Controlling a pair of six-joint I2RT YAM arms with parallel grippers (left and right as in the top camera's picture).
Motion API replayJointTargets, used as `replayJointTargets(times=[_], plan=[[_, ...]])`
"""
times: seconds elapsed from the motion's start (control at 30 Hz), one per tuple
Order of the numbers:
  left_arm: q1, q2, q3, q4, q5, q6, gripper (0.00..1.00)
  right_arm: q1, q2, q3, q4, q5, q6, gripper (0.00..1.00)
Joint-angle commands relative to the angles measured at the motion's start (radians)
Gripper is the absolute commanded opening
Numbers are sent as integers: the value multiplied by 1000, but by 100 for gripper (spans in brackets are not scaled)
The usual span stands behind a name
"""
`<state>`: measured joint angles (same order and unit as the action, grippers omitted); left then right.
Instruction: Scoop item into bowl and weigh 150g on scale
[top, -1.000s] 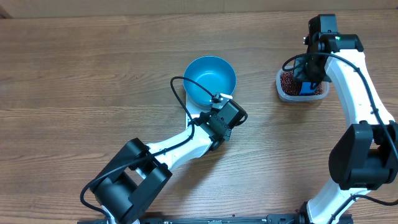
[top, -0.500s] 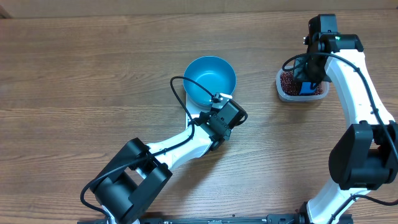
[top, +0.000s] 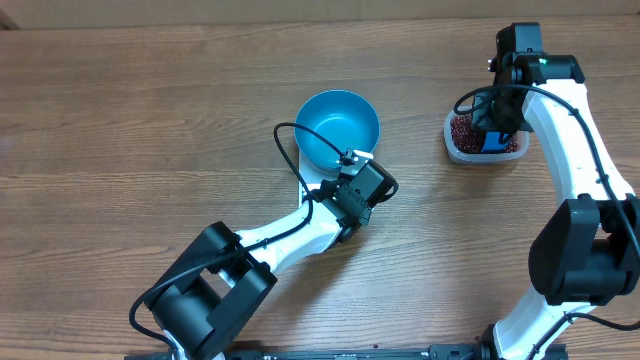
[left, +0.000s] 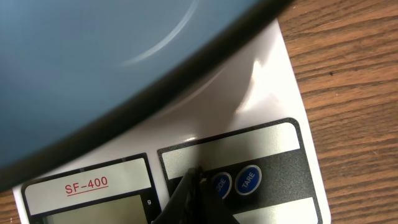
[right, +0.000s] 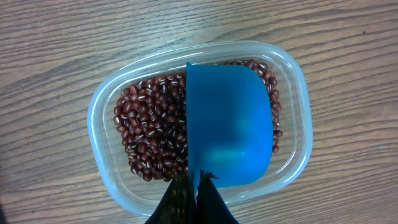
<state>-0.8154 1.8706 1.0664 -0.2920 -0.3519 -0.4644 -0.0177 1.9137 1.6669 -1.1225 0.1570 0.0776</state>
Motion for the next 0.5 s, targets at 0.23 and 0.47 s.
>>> replayJointTargets(times=[0.23,0.47], plan=[[11,28,-10,-9,-51,-5,4,-6,14,-25,7,25,1,5],[11,28,-10,-8,-47,-8,4,-6,14,-25,7,25,1,5]])
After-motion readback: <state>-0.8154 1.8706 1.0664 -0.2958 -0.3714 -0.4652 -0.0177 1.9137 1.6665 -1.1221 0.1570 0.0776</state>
